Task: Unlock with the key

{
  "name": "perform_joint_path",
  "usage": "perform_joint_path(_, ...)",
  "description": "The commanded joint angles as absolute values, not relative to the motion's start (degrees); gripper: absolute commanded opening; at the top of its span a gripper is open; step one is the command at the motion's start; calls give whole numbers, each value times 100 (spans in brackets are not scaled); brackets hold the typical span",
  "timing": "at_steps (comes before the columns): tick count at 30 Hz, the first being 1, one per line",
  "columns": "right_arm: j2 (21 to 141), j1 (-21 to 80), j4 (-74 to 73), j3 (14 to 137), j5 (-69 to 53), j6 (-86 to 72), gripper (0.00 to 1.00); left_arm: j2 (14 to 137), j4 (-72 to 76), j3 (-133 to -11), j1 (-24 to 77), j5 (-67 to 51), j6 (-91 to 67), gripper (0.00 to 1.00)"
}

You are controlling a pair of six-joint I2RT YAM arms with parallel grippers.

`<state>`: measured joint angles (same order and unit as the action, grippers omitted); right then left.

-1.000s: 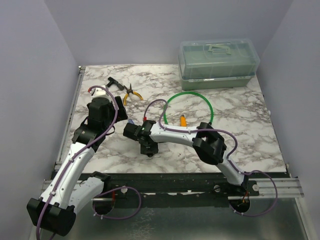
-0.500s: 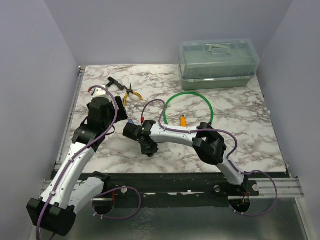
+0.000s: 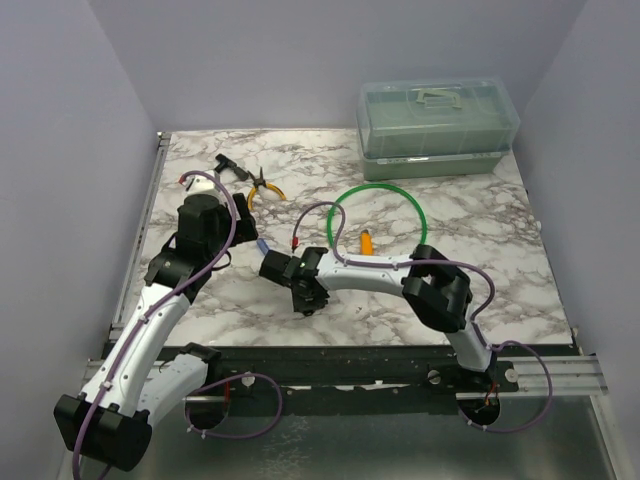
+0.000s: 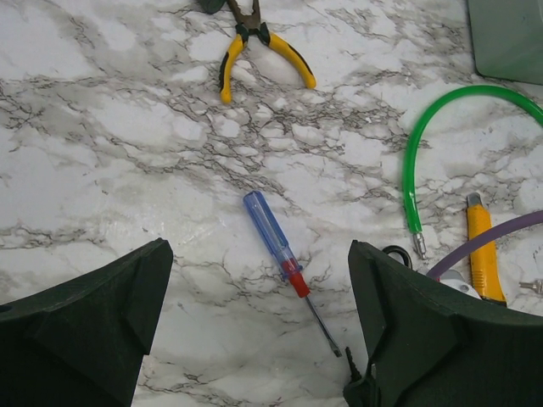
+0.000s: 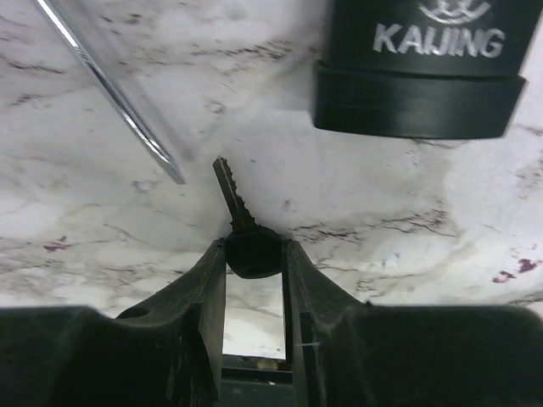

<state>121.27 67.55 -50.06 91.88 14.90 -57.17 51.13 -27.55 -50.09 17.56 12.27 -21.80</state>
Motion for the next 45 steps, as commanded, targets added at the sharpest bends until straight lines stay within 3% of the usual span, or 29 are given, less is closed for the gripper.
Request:
perform_joint_path(1,11780,6794,-4942,8775,1802,-5853,14,5175,-2662,-4979,1718,731,-2178,92)
perform_joint_path(12,10734,6796,-4525,7968,2282,-5887,14,5210,-2164,-4838,1714,-763,-2344,91)
perform_joint_path(26,8513,6779,-2624,6764,2915,-4552,14,5544,-660,-4322,1723,-3141,-3949,84)
perform_joint_path(36,8264,6649,-2007,6760,2708,-4224,14,5902,294,-4159,1803,-4266,-4418,75)
perform_joint_path(45,8201,6566,-1784,6909,2637,-4126,14,5982,431,-4059,1835,-4336,-4534,61)
